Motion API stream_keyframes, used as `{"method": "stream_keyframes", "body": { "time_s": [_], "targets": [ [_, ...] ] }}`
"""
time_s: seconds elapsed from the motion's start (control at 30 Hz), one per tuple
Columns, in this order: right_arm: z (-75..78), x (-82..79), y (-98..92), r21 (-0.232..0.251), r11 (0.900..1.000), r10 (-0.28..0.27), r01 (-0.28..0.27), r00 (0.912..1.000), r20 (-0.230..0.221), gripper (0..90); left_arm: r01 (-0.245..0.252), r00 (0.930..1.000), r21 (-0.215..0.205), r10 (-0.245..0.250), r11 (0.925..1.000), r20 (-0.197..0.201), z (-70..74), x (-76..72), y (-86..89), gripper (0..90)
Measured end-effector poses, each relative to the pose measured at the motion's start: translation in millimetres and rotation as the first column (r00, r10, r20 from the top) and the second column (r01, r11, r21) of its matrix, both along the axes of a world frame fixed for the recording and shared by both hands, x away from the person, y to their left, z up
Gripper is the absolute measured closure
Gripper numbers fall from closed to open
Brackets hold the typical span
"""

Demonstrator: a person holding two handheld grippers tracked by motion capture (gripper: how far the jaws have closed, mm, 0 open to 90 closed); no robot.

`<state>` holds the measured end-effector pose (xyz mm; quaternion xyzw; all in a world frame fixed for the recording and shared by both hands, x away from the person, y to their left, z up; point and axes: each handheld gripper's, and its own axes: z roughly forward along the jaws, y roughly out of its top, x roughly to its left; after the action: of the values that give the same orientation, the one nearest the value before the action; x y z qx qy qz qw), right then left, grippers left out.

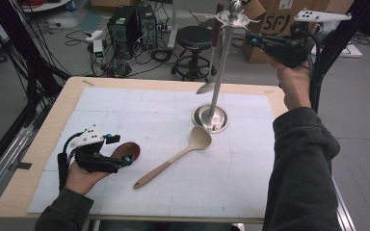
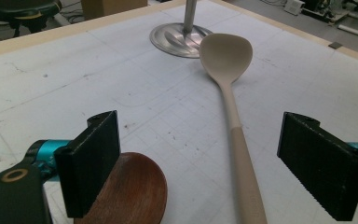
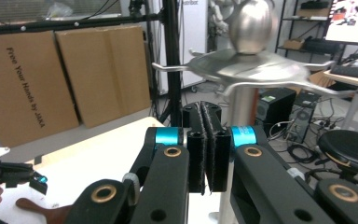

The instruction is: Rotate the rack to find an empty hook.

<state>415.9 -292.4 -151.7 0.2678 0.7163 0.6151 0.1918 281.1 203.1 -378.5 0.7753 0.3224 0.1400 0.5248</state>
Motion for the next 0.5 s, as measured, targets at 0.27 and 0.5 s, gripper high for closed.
{"method": "stream_keyframes", "body": {
  "time_s": [0.27, 0.5],
  "targets": [
    [2.2, 3.0, -9.7, 0.016, 0.999, -0.028, 0.028, 0.9996, 0.0, 89.1, 0.001, 1.0, 0.0, -0.001, 1.0, -0.001, -0.1, 0.1, 0.0, 13.8],
    [8.1, 7.8, -2.5, -0.002, 1.0, -0.023, 0.023, 0.9997, 0.003, 89.5, 0.001, 1.0, 0.0, -0.001, 1.0, -0.001, -0.2, 0.6, 0.4, 13.8]
  ]
}}
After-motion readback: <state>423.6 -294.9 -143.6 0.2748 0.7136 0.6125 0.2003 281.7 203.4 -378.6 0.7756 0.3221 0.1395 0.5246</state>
